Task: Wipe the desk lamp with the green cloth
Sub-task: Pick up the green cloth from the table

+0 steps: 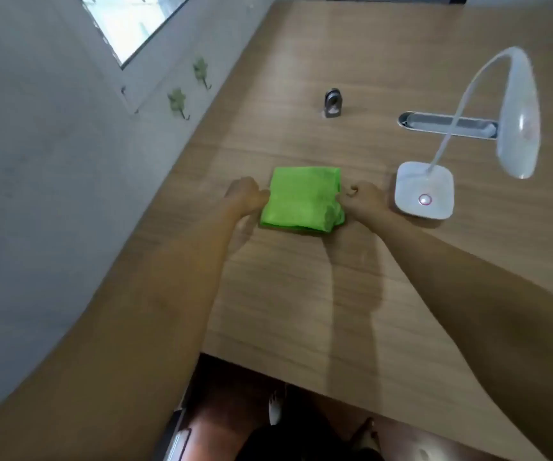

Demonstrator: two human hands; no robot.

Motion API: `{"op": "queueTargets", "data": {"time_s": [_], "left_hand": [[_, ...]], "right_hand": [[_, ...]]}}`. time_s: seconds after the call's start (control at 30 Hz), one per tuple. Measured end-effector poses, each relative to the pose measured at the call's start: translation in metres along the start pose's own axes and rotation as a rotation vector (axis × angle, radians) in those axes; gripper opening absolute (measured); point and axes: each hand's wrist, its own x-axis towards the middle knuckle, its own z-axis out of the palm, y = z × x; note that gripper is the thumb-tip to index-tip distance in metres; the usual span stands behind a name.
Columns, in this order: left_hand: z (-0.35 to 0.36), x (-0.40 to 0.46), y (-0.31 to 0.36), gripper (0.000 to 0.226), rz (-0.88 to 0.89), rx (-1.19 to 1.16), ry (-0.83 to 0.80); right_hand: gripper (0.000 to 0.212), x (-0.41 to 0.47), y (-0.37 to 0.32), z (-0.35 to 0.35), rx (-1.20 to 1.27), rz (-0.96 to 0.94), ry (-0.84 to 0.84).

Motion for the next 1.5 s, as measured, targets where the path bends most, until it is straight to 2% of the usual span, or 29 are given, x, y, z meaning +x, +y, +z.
{"op": "queueTargets", "data": {"time_s": [0.07, 0.13, 0.2, 0.27, 0.37, 0.5, 0.6, 0.7, 0.77, 0.83, 0.93, 1.0, 1.1, 1.2, 1.27, 1.4, 1.43, 1.5], "left_hand": [[0.001, 0.004, 0.003, 0.053, -0.031, -0.099, -0.026], [0.006, 0.008, 0.005, 0.052, -0.065, -0.194, -0.053], [0.011, 0.015, 0.007, 0.047, -0.067, -0.256, -0.071], [0.014, 0.022, 0.006, 0.040, -0.092, -0.286, -0.051], [0.020, 0.022, 0.005, 0.025, -0.141, -0.382, -0.101], [0.021, 0.024, 0.001, 0.039, -0.226, -0.492, -0.102], [0.018, 0.022, 0.000, 0.035, -0.258, -0.615, -0.160], [0.013, 0.015, 0.003, 0.016, -0.290, -0.728, -0.245], [0.007, 0.012, 0.007, 0.019, -0.284, -0.751, -0.284], [0.000, 0.006, 0.012, 0.028, -0.270, -0.770, -0.332], [-0.010, -0.006, 0.023, 0.011, -0.228, -0.807, -0.444], [-0.017, -0.017, 0.030, 0.012, -0.211, -0.823, -0.490], [-0.025, -0.031, 0.040, 0.014, -0.179, -0.852, -0.556], [-0.028, -0.041, 0.050, 0.014, -0.146, -0.881, -0.564], [-0.027, -0.047, 0.055, 0.013, -0.147, -0.888, -0.544], [-0.024, -0.054, 0.060, 0.014, -0.141, -0.938, -0.464], [-0.024, -0.054, 0.059, 0.024, -0.126, -0.964, -0.445], [-0.026, -0.048, 0.056, 0.057, -0.090, -0.958, -0.432]], "right_hand": [[0.021, 0.006, -0.009, 0.002, 0.024, 0.035, -0.008], [0.026, 0.010, -0.017, 0.004, 0.059, 0.102, -0.031], [0.018, 0.018, -0.020, 0.009, 0.086, 0.156, -0.017], [0.033, 0.026, -0.018, 0.015, 0.127, 0.232, -0.008], [0.040, 0.033, -0.016, 0.023, 0.228, 0.321, -0.027], [0.032, 0.037, -0.012, 0.026, 0.396, 0.386, -0.070], [0.011, 0.030, -0.013, 0.020, 0.445, 0.397, -0.041], [0.009, 0.020, -0.012, 0.011, 0.535, 0.371, -0.047], [0.019, 0.015, -0.011, 0.005, 0.605, 0.367, -0.054], [0.017, 0.006, -0.012, -0.002, 0.690, 0.367, -0.085], [0.027, 0.007, -0.001, -0.008, 0.747, 0.363, -0.138], [0.016, -0.009, -0.005, -0.023, 0.774, 0.347, -0.129], [0.020, -0.033, -0.010, -0.042, 0.900, 0.354, -0.139], [0.014, -0.039, -0.003, -0.051, 0.925, 0.298, -0.147], [0.020, -0.038, 0.001, -0.056, 0.892, 0.277, -0.072], [0.063, -0.037, 0.010, -0.064, 0.860, 0.250, -0.032], [0.070, -0.035, 0.012, -0.064, 0.873, 0.238, -0.056], [0.072, -0.036, 0.008, -0.066, 0.904, 0.181, -0.166]]}}
